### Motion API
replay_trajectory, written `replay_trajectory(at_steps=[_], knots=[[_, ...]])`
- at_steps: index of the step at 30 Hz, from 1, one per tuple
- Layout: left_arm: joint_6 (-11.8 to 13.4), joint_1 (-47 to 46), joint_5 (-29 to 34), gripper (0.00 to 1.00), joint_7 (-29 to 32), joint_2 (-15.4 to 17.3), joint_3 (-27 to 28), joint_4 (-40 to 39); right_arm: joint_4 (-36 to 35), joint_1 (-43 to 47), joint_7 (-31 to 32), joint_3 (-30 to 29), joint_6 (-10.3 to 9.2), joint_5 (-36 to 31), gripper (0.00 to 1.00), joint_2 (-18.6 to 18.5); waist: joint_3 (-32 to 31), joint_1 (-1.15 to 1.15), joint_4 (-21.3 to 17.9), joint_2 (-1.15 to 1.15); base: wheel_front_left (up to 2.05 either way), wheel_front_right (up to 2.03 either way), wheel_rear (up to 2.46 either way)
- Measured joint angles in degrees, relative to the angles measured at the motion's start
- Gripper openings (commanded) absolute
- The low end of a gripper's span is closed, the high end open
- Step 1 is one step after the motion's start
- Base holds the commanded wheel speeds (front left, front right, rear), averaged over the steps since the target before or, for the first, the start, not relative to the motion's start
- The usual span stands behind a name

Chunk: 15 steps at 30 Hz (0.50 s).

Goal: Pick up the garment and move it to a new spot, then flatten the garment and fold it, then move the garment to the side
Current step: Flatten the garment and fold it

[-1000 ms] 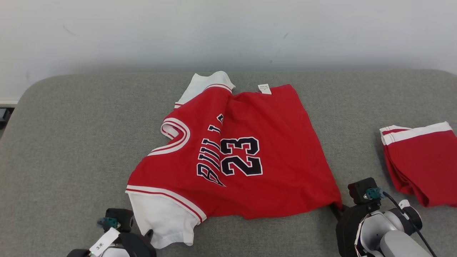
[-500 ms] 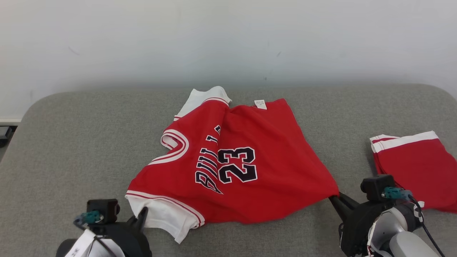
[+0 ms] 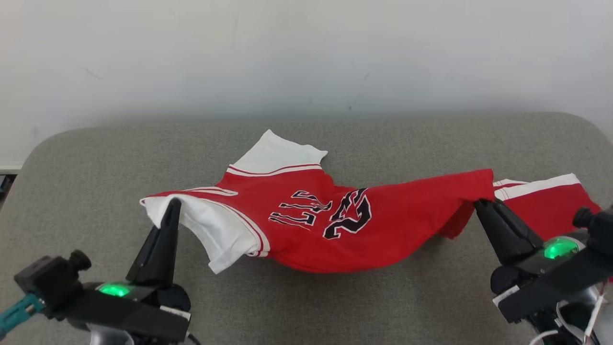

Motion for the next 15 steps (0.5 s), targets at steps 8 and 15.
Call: replay_trajectory(at_steps=[8,15], knots=[[3.7,-17.1,-1.0,0.0,7.5,-1.0,-0.7,14.5,18.9,-17.9,9.4,4.3,-3.31,-0.4,0.0,1.5,3.4,0.01,-0.7,0.01,0.0,0.0,0.0],[9.2,-46.8,5.0,0.0,3.5,-1.8,4.2,41.0,44.3,-48.8,10.2,5.2,-7.25,-4.4,0.0,9.0,6.9,0.05,-2.9,0.02,0.0,0.0,0.0]])
